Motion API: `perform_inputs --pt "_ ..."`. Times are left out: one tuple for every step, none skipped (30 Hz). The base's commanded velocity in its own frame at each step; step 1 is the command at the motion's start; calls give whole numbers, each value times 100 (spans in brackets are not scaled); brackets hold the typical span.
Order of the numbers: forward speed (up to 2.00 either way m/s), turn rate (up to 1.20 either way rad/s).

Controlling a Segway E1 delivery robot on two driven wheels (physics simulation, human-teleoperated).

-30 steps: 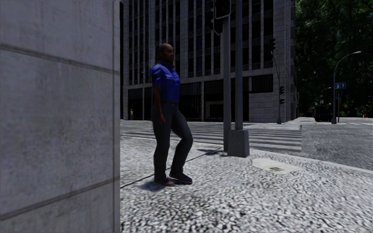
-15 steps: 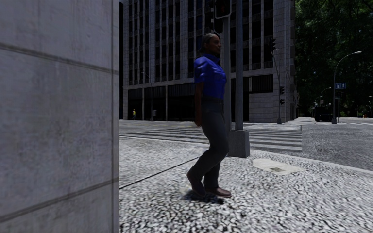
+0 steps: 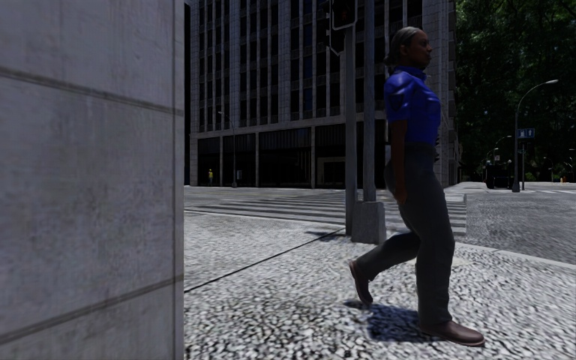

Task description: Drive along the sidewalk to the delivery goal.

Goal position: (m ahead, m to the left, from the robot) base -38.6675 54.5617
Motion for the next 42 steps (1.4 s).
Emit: perform_inputs --pt "0 0" --pt "0 0" --pt "0 0" --pt "0 0" --pt "0 0" --pt "0 0" --pt "0 0" --pt "0 0" --pt "0 0" --pt "0 0" --pt "0 0" --pt "0 0" --pt "0 0" --pt "0 0" --pt "0 0" --pt "0 0" --pt "0 0" --pt "0 0" --pt "0 0" --pt "0 0" --pt "0 0" --pt "0 0" --pt "0 0" --pt "0 -10" --pt "0 -26" --pt "0 -37" --pt "0 -37" --pt "0 -37" --pt "0 -37" --pt "0 -37" --pt "0 -37" --pt "0 -37" --pt "0 -37" --pt "2 -37" --pt "5 -37" --pt "6 -37" --pt "6 -37" --pt "6 -36" --pt "6 -36" --pt "6 -32" --pt "6 -27" --pt "6 -26"
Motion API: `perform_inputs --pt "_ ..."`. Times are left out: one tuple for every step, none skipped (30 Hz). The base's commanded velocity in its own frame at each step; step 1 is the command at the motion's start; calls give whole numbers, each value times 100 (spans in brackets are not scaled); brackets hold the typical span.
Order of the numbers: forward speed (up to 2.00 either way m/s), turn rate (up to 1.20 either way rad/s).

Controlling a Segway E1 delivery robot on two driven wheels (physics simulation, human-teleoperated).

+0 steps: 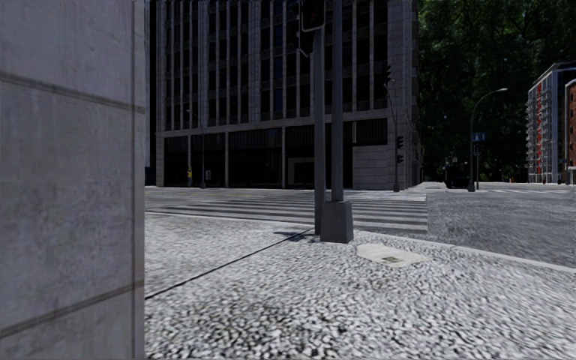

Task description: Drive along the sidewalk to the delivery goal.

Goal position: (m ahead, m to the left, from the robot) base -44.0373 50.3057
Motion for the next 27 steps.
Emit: perform_inputs --pt "6 -25" --pt "6 -25" --pt "6 -25" --pt "6 -25" --pt "6 -25" --pt "8 -25" --pt "12 -25" --pt "16 -23" --pt "21 -22" --pt "22 -22" --pt "25 -22" --pt "25 -22" --pt "27 -22" --pt "30 -22" --pt "34 -21" --pt "37 -21" --pt "39 -21" --pt "39 -21" --pt "40 -21" --pt "40 -21" --pt "41 -21" --pt "39 -21" --pt "28 -21" --pt "23 -21" --pt "23 -21" --pt "21 -21" --pt "20 -22"
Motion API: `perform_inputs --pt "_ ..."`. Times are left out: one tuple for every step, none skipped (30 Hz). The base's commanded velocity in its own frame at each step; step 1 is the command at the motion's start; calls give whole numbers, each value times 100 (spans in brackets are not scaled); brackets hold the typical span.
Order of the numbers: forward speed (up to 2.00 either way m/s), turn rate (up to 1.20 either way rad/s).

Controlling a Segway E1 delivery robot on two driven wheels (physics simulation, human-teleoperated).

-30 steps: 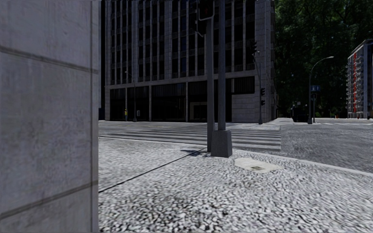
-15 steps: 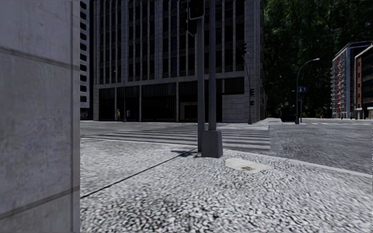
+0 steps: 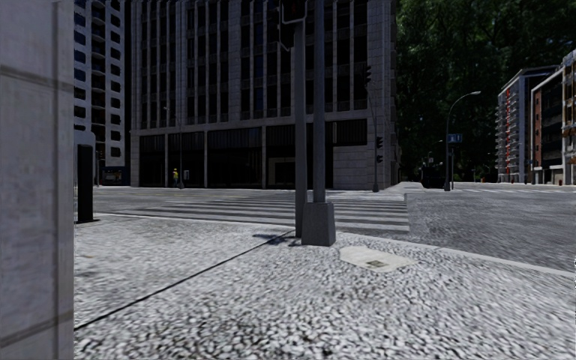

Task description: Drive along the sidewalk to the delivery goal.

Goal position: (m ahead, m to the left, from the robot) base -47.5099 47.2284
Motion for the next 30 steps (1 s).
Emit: perform_inputs --pt "20 -25" --pt "20 -26" --pt "21 -26" --pt "22 -26" --pt "22 -26" --pt "24 -26" --pt "25 -26" --pt "26 -28" --pt "26 -31" --pt "28 -32" --pt "30 -32" --pt "30 -32" --pt "33 -33" --pt "36 -33" --pt "41 -33" --pt "45 -33" --pt "48 -33" --pt "49 -33" --pt "50 -33" --pt "50 -31" --pt "50 -29" --pt "50 -29" --pt "50 -27" --pt "50 -18" --pt "50 -1" --pt "50 0" --pt "51 0" --pt "51 0" --pt "52 0" --pt "52 0"
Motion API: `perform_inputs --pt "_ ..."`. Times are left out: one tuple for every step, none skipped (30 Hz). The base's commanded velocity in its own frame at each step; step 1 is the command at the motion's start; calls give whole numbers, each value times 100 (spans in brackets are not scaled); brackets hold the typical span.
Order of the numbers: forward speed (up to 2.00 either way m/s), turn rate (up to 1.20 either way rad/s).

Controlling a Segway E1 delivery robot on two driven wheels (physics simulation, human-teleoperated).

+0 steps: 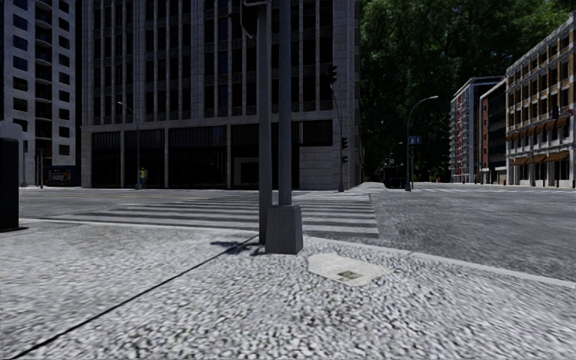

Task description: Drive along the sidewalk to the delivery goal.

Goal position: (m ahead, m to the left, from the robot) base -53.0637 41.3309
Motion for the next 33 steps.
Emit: perform_inputs --pt "52 0" --pt "52 0" --pt "52 0" --pt "52 0" --pt "52 0" --pt "52 0" --pt "52 0" --pt "53 0" --pt "55 0" --pt "59 0" --pt "62 0" --pt "67 0" --pt "70 3" --pt "72 9" --pt "72 9" --pt "73 12" --pt "73 17" --pt "75 21" --pt "78 28" --pt "81 35" --pt "85 41" --pt "88 43" --pt "88 44" --pt "88 44" --pt "89 48" --pt "89 50" --pt "89 54" --pt "89 60" --pt "89 64" --pt "89 65" --pt "89 65" --pt "89 65" --pt "89 65"
